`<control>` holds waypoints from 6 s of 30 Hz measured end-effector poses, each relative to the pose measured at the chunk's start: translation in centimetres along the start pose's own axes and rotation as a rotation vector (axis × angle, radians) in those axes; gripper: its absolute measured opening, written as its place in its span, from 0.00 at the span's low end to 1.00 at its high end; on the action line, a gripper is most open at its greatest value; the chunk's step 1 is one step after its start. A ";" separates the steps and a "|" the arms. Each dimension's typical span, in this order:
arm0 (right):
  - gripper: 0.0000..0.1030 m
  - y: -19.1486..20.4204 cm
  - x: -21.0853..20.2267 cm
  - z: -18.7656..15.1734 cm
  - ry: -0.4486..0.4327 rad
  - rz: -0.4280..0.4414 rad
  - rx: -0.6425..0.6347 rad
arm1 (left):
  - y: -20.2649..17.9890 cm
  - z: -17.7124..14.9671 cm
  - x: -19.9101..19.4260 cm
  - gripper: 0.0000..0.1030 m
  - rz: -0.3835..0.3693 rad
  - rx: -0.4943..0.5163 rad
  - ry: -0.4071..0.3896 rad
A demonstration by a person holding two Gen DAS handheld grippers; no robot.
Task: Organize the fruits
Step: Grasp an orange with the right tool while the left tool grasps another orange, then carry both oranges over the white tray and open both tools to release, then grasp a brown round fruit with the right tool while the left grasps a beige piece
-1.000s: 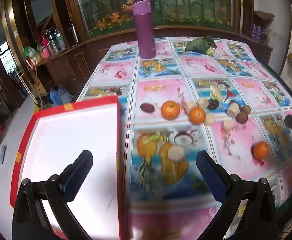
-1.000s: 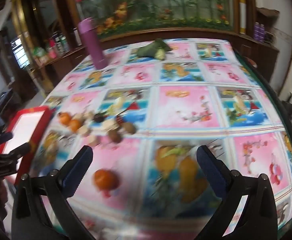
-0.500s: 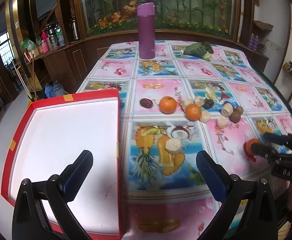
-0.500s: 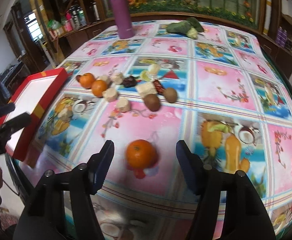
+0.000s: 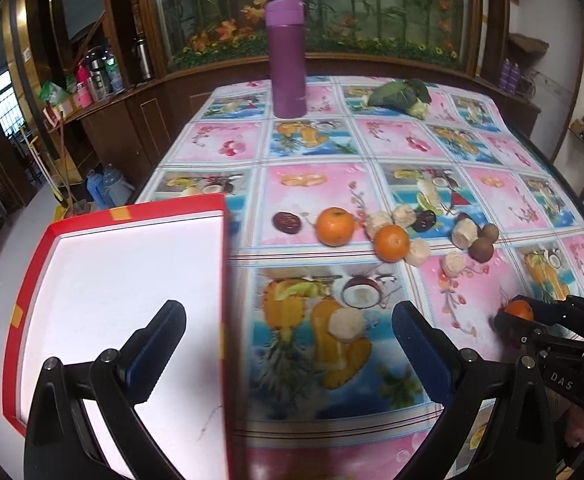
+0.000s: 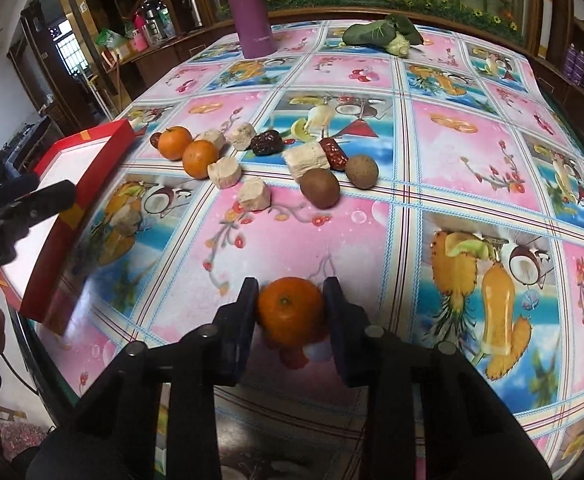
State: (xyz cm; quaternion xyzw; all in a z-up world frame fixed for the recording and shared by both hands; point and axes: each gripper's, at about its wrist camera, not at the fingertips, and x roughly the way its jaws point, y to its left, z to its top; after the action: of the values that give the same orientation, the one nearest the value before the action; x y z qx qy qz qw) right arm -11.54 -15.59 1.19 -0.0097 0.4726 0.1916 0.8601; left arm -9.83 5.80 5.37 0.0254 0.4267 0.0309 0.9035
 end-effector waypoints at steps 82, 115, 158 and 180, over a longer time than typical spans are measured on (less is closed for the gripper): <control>0.33 -2.4 -1.4 0.9 -0.161 0.089 0.162 | -0.8 -1.4 -1.1 0.30 -0.205 -0.060 -0.014; 0.34 26.9 6.5 4.5 0.032 0.300 -0.296 | 19.5 -8.4 -2.1 0.30 0.233 -0.371 -0.009; 0.58 -0.5 -3.2 0.1 -0.140 0.047 0.103 | 4.1 -4.6 -5.1 0.72 0.026 -0.051 -0.040; 0.33 -2.3 3.2 5.1 -0.060 -0.013 0.072 | -1.7 -2.0 -0.7 0.72 -0.088 0.000 0.098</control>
State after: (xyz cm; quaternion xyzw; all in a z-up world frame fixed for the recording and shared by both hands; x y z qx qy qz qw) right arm -5.07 -15.71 1.03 0.0236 0.4530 0.1690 0.8750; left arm -11.79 4.09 4.51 0.0050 0.4710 -0.0077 0.8821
